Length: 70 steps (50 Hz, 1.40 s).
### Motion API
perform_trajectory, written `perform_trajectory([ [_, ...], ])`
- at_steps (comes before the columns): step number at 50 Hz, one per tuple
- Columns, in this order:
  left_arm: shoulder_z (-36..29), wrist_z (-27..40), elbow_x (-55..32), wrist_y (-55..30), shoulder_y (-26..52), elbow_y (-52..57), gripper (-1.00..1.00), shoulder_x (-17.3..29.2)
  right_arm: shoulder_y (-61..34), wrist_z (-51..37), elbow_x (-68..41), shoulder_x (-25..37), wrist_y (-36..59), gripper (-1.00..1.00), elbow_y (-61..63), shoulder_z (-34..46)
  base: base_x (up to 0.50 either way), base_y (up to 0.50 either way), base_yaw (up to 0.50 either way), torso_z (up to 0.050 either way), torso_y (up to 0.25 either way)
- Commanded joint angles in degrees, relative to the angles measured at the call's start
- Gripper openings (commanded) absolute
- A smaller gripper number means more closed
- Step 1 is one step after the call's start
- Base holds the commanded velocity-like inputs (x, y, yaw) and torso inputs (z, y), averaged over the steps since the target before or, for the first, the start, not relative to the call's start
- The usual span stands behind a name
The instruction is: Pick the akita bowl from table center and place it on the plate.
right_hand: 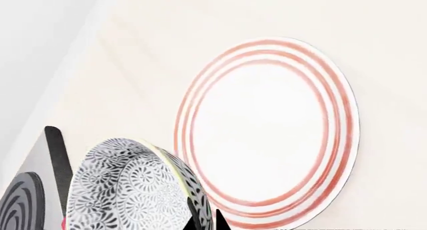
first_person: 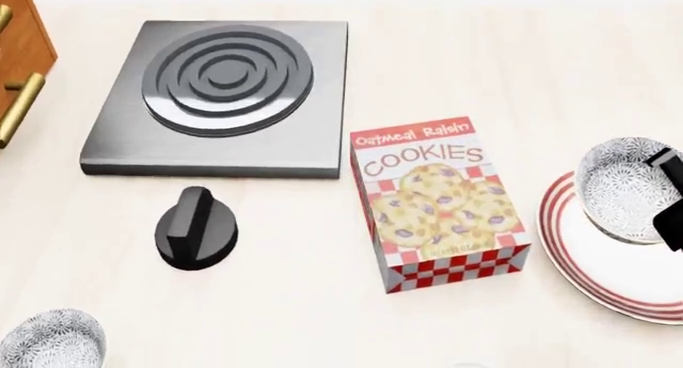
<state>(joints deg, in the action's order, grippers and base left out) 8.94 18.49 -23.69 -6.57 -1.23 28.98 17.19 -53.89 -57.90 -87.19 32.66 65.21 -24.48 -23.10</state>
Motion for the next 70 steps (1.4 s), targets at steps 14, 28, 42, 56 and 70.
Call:
perform_trajectory([
  [14, 0.2, 1.6, -0.5, -1.1, 0.5, -0.3, 1.0, 0.3, -4.6, 7.8, 5.3, 2.1, -5.5, -1.0, -8.4, 2.4, 0.0, 0.0, 0.0, 0.0, 0.0],
  [28, 0.6, 1.9, -1.0, 0.0, -0.3, 0.0, 1.0, 0.1, -5.3, 10.5, 6.3, 2.3, -5.8, -1.0, -10.0, 3.7, 0.0, 0.0, 0.0, 0.001, -0.089],
  [42, 0.6, 2.4, -1.9, -0.9, 0.4, -0.3, 1.0, 0.5, -5.5, 9.7, 5.8, 2.8, -6.2, -1.0, -9.3, 3.0, 0.0, 0.0, 0.0, 0.001, -0.151],
  [56, 0.5, 3.0, -2.2, -1.2, 0.2, 0.5, 1.0, 0.8, -9.7, 14.1, 10.7, 3.7, -9.4, -1.0, -18.2, 6.5, 0.0, 0.0, 0.0, 0.0, 0.0],
  [70, 1.4, 3.2, -3.1, -0.7, -1.0, 1.2, 1.0, 1.1, -16.8, 21.2, 16.9, 3.8, -13.5, -1.0, -30.0, 11.7, 0.0, 0.0, 0.0, 0.0, 0.0],
])
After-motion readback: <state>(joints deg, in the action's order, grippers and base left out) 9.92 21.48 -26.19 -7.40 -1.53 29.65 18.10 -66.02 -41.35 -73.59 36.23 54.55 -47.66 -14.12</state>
